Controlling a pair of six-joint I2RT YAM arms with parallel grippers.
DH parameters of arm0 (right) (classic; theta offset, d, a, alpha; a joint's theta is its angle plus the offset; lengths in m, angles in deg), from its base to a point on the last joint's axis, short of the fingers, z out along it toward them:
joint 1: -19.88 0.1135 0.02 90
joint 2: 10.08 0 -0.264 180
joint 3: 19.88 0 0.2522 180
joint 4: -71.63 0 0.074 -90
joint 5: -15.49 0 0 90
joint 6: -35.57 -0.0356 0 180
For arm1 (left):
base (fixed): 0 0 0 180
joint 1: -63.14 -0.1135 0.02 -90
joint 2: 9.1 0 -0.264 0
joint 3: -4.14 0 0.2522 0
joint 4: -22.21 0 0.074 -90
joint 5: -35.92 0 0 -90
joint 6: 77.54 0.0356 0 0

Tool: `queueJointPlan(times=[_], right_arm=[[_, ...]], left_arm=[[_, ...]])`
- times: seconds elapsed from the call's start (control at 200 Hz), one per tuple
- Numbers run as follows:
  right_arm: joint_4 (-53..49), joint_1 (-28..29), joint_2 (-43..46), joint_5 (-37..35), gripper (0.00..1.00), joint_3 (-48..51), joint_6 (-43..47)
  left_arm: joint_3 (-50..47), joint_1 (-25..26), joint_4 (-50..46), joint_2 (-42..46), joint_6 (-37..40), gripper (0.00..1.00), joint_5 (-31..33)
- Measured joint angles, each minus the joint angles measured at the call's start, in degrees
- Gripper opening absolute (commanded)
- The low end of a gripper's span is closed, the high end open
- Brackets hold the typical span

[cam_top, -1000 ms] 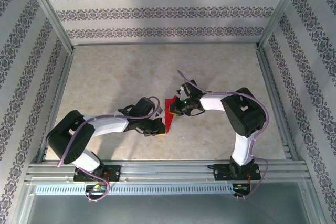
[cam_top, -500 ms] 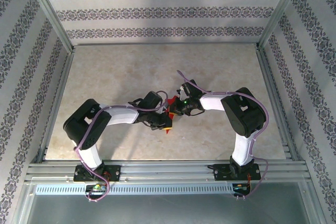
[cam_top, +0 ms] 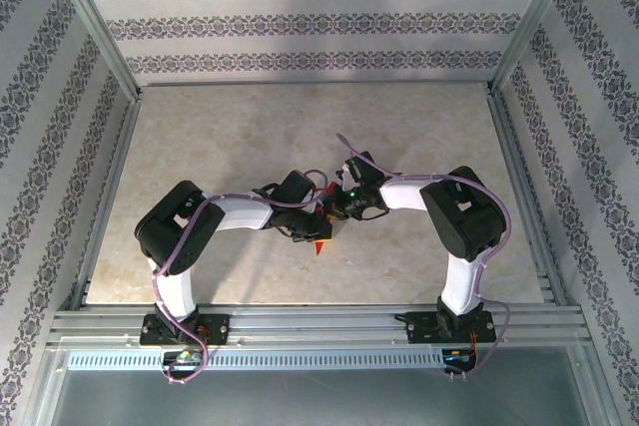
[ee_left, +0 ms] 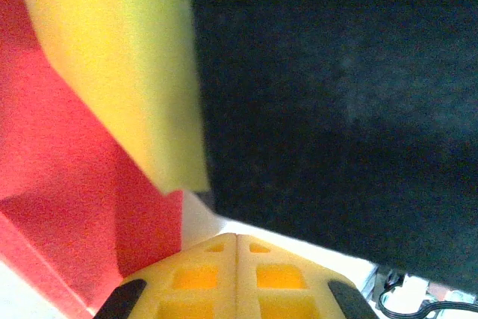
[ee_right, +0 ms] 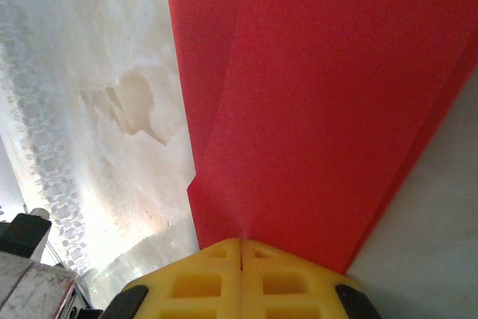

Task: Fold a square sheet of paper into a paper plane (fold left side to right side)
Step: Fold the wing for the fifth time at the center of the table.

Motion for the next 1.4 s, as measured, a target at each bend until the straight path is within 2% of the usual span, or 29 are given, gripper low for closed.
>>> queueJointPlan(times=[1.399], right_arm=[[-4.8, 0.3, -0.7, -0.3, 0.00, -2.5, 1.9]], left_arm=[[-13.8, -0.2, 9.6, 7.9, 3.8, 0.00, 0.8]])
